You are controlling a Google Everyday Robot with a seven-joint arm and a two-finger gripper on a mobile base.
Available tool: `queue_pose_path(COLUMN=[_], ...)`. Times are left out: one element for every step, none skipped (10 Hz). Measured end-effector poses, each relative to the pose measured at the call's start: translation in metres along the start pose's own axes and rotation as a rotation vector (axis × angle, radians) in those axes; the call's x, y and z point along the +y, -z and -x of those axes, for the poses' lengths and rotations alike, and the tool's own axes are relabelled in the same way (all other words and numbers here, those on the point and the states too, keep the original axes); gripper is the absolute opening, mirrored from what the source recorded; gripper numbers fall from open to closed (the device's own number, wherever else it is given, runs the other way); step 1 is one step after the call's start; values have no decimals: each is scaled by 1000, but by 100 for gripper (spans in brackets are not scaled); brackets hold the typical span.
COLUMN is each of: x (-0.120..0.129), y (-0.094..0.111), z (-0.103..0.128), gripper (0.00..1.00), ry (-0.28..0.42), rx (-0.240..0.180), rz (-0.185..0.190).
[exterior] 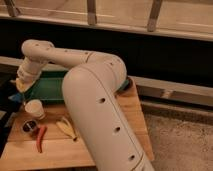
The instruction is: Place fork in metal cup
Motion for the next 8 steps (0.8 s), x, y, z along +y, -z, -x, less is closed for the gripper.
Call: queue_pose_path(x=[0,1,5,16,24,28,30,34], y=[-1,-1,-2,-4,-5,-6,-7,-13], z=[-1,-7,-14,-28,-40,-49,-58,-66], gripper=[0,0,0,0,0,0,0,0], ry=[-2,-12,-22,-42,-61,-76,-95,-109], rx=[4,21,34,57,69,78,84,97], rz=[3,17,27,44,57,64,72,79])
